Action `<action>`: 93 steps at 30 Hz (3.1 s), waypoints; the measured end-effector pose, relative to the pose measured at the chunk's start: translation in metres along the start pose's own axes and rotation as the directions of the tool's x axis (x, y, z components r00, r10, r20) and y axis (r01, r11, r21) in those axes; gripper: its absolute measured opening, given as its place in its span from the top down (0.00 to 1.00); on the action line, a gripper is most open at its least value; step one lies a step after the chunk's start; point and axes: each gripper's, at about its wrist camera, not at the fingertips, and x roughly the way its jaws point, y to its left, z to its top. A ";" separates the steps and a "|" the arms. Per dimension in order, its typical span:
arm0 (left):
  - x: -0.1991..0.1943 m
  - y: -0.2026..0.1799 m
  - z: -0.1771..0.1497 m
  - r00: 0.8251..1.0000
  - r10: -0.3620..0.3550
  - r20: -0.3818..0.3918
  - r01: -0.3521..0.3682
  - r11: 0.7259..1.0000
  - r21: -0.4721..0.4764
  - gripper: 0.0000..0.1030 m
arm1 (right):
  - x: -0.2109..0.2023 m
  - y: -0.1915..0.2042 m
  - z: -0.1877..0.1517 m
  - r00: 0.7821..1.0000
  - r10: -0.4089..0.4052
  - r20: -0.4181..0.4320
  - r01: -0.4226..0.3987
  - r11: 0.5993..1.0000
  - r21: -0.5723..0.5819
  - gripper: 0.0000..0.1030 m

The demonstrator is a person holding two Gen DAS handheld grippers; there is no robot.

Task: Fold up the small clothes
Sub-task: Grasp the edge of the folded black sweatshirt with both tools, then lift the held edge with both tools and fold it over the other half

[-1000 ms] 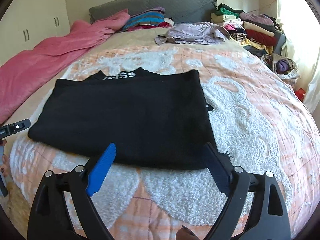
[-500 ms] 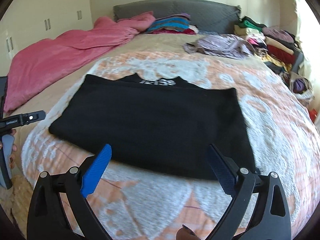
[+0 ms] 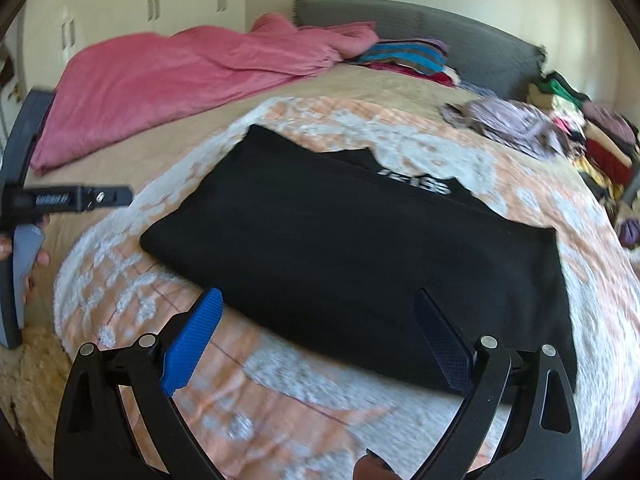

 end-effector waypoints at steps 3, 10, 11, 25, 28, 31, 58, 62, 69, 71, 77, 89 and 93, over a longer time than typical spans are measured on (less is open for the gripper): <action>0.003 0.002 0.006 1.000 0.007 -0.001 -0.007 1.000 0.001 0.09 | 0.012 0.018 0.003 1.000 0.004 -0.008 -0.005 0.998 -0.068 0.07; 0.014 -0.003 0.026 1.000 0.029 -0.008 -0.029 0.999 0.042 0.09 | 0.046 0.055 0.005 0.999 -0.002 -0.040 -0.006 0.980 -0.198 0.07; 0.016 -0.005 0.028 1.000 0.029 -0.008 -0.028 0.999 0.045 0.09 | 0.051 0.060 0.005 0.999 -0.018 -0.040 0.008 0.976 -0.218 0.07; 0.072 -0.018 0.072 0.993 -0.077 -0.085 0.077 0.997 -0.008 0.09 | 0.094 0.091 0.023 0.988 -0.153 0.036 0.155 0.919 -0.364 0.21; 0.085 -0.017 0.083 0.986 -0.119 -0.115 0.114 0.992 -0.046 0.09 | 0.093 0.090 0.028 0.986 -0.151 0.075 0.168 0.918 -0.358 0.38; 0.093 -0.017 0.091 0.979 -0.153 -0.136 0.143 0.987 -0.076 0.09 | 0.086 0.087 0.030 0.987 -0.124 0.105 0.153 0.925 -0.349 0.59; 0.086 -0.106 0.111 0.944 -0.295 -0.146 0.295 0.955 -0.022 0.88 | 0.000 0.039 0.019 0.953 -0.116 0.280 0.143 0.987 -0.077 0.89; 0.073 -0.122 0.114 0.945 -0.299 -0.130 0.303 0.953 0.008 0.88 | -0.012 0.029 0.015 0.948 -0.117 0.295 0.130 0.991 -0.026 0.89; 0.055 -0.153 0.116 0.948 -0.299 -0.106 0.307 0.950 0.062 0.88 | -0.033 0.012 0.006 0.938 -0.134 0.321 0.127 0.991 0.045 0.90; 0.051 -0.160 0.116 0.948 -0.303 -0.100 0.310 0.948 0.069 0.88 | -0.038 0.009 0.003 0.935 -0.140 0.327 0.127 0.990 0.061 0.90; 0.046 -0.191 0.115 0.945 -0.313 -0.096 0.322 0.941 0.104 0.88 | -0.053 -0.009 -0.005 0.925 -0.166 0.342 0.136 0.985 0.111 0.91; 0.057 -0.245 0.103 0.938 -0.321 -0.131 0.340 0.927 0.160 0.87 | -0.067 -0.045 -0.028 0.925 -0.196 0.324 0.132 0.969 0.210 0.92; 0.066 -0.265 0.096 0.933 -0.323 -0.160 0.349 0.920 0.177 0.87 | -0.067 -0.059 -0.039 0.932 -0.197 0.303 0.120 0.960 0.254 0.92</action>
